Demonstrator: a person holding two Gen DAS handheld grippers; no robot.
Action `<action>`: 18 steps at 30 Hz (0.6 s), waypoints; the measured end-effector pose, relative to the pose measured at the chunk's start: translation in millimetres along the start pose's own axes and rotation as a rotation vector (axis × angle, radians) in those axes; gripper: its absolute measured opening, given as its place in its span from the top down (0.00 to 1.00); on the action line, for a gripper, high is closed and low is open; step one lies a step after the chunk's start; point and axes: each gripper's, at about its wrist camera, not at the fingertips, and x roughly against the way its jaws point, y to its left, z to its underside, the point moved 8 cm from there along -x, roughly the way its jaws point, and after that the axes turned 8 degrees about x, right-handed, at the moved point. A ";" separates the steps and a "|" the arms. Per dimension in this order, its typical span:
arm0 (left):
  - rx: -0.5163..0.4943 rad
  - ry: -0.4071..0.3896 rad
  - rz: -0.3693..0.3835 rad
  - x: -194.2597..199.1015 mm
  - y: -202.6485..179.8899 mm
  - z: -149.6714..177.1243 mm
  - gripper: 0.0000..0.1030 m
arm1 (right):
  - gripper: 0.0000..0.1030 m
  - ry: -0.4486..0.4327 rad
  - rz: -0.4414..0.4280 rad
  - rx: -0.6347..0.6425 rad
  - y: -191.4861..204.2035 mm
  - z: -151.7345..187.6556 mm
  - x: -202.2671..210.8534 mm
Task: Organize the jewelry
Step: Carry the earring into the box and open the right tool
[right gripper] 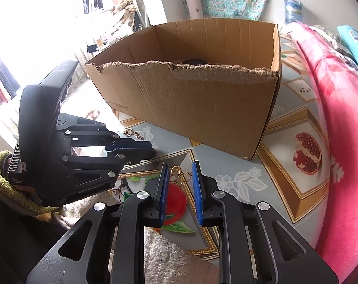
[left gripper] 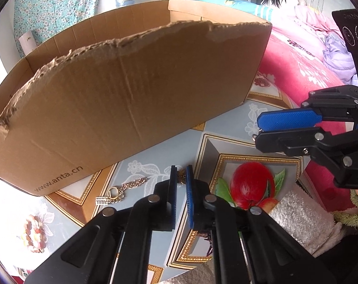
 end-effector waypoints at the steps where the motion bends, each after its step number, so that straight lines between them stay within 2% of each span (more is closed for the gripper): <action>1: 0.001 -0.004 0.003 2.6 1.3 0.4 0.94 | 0.83 -0.003 0.002 0.002 0.3 -0.3 2.7; 5: -0.004 -0.027 0.042 23.6 2.8 1.4 0.94 | 0.83 -0.021 0.001 0.021 5.3 -4.4 17.7; 8: -0.004 -0.063 0.108 54.5 2.6 -3.8 0.94 | 0.83 -0.060 -0.024 0.039 11.4 -19.2 36.8; 11: 0.015 -0.135 0.166 92.1 7.7 -23.8 0.94 | 0.83 -0.128 -0.039 0.068 15.8 -42.6 62.0; 15: 0.052 -0.221 0.192 123.7 23.8 -64.7 0.94 | 0.83 -0.223 -0.055 0.109 14.1 -81.8 88.0; 18: 0.103 -0.194 0.185 111.9 40.9 -93.0 0.94 | 0.83 -0.228 -0.032 0.144 1.8 -108.0 82.5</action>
